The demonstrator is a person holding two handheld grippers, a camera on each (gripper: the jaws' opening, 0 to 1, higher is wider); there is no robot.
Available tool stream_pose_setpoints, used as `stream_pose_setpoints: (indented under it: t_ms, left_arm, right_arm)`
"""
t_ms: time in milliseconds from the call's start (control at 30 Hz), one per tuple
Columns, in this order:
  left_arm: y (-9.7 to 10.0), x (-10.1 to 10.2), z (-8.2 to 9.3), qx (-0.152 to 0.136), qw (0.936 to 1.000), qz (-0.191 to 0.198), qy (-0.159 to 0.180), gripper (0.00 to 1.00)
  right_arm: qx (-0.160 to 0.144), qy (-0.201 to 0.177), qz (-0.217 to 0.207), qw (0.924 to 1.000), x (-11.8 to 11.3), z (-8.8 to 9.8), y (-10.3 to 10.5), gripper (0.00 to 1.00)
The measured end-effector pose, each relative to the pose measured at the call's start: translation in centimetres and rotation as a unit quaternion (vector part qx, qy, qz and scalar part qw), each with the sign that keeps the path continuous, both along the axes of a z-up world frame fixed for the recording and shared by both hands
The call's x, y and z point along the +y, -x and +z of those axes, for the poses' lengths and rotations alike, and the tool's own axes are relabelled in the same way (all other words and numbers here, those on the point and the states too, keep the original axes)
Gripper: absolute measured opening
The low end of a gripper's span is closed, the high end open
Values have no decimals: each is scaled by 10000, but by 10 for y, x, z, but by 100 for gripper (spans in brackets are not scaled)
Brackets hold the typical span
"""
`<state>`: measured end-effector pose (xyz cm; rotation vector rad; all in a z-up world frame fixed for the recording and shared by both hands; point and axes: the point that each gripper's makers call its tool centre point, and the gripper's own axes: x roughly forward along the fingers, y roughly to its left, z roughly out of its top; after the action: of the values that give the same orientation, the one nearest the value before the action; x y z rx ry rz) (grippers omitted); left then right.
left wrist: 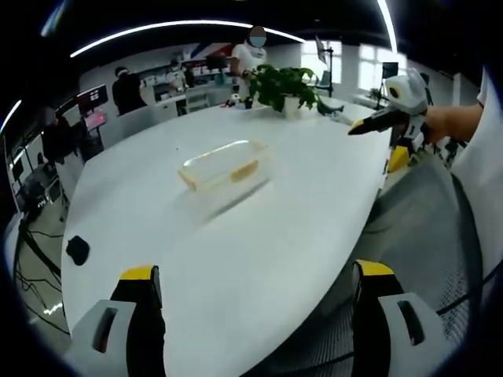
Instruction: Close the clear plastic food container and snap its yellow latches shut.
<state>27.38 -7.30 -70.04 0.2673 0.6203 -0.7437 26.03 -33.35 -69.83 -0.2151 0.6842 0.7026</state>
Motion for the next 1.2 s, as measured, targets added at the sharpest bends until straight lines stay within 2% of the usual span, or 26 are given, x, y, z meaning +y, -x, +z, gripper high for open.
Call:
stream_pose_setpoints:
  t_ms: [667, 733, 1200]
  left_arm:
    - [1, 4, -2, -9, 9999, 122, 44, 99]
    - [-1, 4, -1, -11, 9999, 120, 67, 99]
    - [-1, 2, 0, -15, 9998, 127, 119, 99]
  right_arm:
    - [-5, 21, 51, 10000, 1, -2, 3, 99]
    - [36, -62, 59, 10000, 3, -3, 4, 96]
    - [39, -26, -35, 10000, 2, -6, 5, 98]
